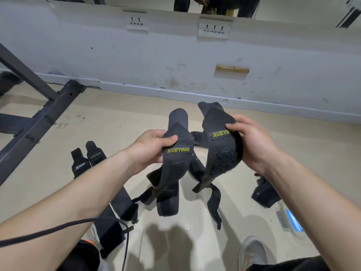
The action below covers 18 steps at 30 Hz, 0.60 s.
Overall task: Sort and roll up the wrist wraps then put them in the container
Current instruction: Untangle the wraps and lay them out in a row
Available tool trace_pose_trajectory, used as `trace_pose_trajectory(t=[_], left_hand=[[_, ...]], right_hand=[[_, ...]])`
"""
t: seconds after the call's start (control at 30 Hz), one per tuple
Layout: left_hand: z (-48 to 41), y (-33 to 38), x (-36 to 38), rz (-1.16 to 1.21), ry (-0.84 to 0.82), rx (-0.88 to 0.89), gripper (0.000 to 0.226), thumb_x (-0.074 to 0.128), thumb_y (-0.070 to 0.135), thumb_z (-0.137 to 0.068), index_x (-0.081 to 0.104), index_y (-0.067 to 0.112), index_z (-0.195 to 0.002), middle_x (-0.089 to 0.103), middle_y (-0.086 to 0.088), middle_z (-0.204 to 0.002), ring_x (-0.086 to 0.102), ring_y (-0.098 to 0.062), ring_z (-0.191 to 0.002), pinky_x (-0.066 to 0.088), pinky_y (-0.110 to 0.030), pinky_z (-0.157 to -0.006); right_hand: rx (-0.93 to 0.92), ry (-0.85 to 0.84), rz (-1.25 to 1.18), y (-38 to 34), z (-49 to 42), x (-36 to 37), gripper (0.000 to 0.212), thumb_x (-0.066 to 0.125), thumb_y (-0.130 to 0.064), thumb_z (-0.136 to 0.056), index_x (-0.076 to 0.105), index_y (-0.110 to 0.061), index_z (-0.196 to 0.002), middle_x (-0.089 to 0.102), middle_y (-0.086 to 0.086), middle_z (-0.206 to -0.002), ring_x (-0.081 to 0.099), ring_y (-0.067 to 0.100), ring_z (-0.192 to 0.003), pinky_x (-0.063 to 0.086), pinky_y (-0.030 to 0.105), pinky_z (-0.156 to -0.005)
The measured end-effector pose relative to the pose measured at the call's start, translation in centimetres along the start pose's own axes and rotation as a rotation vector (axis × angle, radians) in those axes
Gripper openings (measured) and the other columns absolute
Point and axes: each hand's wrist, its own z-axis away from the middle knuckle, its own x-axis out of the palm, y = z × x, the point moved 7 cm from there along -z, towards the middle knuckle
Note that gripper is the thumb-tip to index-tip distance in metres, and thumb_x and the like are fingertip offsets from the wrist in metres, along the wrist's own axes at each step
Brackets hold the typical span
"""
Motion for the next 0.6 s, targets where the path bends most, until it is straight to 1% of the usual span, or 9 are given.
trace_pose_trajectory(t=[0.03,0.1,0.17,0.23,0.27,0.33,0.4,0.5,0.6], left_hand=[[0.0,0.3,0.3,0.005,-0.002,0.018,0.018,0.059,0.017,-0.103,0.071,0.006,-0.111,0.077,-0.003,-0.092,0.074,-0.013,-0.072,0.056,-0.020,-0.059],[-0.2,0.6,0.7,0.022,0.002,0.041,0.017,0.059,0.016,-0.103,0.071,0.007,-0.110,0.078,-0.004,-0.092,0.075,-0.013,-0.073,0.057,-0.021,-0.059],[-0.3,0.5,1.2,0.053,0.003,0.037,0.017,0.058,0.016,-0.103,0.071,0.007,-0.109,0.078,-0.004,-0.092,0.074,-0.012,-0.073,0.057,-0.021,-0.059],[-0.2,0.4,1.7,0.106,-0.003,0.026,0.019,0.055,0.016,-0.105,0.070,0.007,-0.109,0.077,-0.002,-0.087,0.073,-0.010,-0.068,0.056,-0.020,-0.058],[-0.2,0.4,1.9,0.130,-0.005,0.022,0.021,0.053,0.017,-0.106,0.070,0.006,-0.111,0.077,-0.002,-0.089,0.074,-0.011,-0.071,0.057,-0.021,-0.060],[-0.1,0.4,2.2,0.175,-0.012,0.011,0.028,0.048,0.020,-0.107,0.069,0.004,-0.118,0.078,-0.006,-0.105,0.076,-0.019,-0.089,0.063,-0.030,-0.073],[0.0,0.4,2.4,0.198,-0.025,0.003,0.031,0.046,0.020,-0.108,0.068,0.004,-0.124,0.075,-0.012,-0.119,0.073,-0.027,-0.107,0.061,-0.039,-0.090],[0.4,0.6,3.1,0.255,-0.060,0.000,0.033,0.045,0.020,-0.108,0.067,0.004,-0.127,0.072,-0.017,-0.124,0.069,-0.032,-0.112,0.057,-0.045,-0.099],[0.6,0.6,3.6,0.321,-0.079,-0.019,0.034,0.043,0.021,-0.108,0.068,0.006,-0.123,0.072,-0.018,-0.123,0.070,-0.033,-0.109,0.055,-0.046,-0.100]], right_hand=[[0.006,-0.016,-0.004,0.1,0.2,0.3,0.019,0.056,-0.001,-0.096,0.068,-0.014,-0.105,0.074,0.005,-0.085,0.070,0.021,-0.076,0.057,0.033,-0.074],[0.022,-0.053,-0.009,0.4,0.5,0.8,0.016,0.059,-0.002,-0.097,0.066,-0.015,-0.104,0.074,0.004,-0.082,0.071,0.019,-0.073,0.059,0.030,-0.071],[0.037,-0.101,-0.008,0.8,0.8,1.4,0.015,0.061,-0.002,-0.097,0.066,-0.015,-0.100,0.075,0.006,-0.086,0.071,0.019,-0.073,0.059,0.029,-0.068],[0.047,-0.156,0.000,1.1,1.1,2.1,0.015,0.060,0.000,-0.097,0.065,-0.014,-0.098,0.074,0.008,-0.089,0.070,0.021,-0.073,0.057,0.032,-0.069],[0.046,-0.181,0.003,1.2,1.2,2.4,0.016,0.059,0.001,-0.098,0.064,-0.014,-0.097,0.074,0.008,-0.090,0.069,0.022,-0.074,0.056,0.033,-0.070],[0.036,-0.204,0.001,1.4,1.3,2.8,0.017,0.059,0.002,-0.097,0.064,-0.014,-0.096,0.074,0.007,-0.092,0.068,0.023,-0.077,0.053,0.036,-0.075],[0.014,-0.198,0.006,1.5,1.4,3.1,0.016,0.061,0.002,-0.096,0.066,-0.013,-0.096,0.074,0.007,-0.092,0.069,0.024,-0.081,0.054,0.039,-0.079],[-0.006,-0.138,0.041,1.7,1.4,3.2,0.014,0.066,0.000,-0.094,0.070,-0.006,-0.106,0.073,0.009,-0.093,0.069,0.026,-0.084,0.056,0.041,-0.082],[-0.018,-0.073,0.056,1.9,1.4,3.3,0.019,0.069,-0.002,-0.093,0.070,0.000,-0.112,0.073,0.007,-0.091,0.069,0.018,-0.076,0.057,0.031,-0.070]])
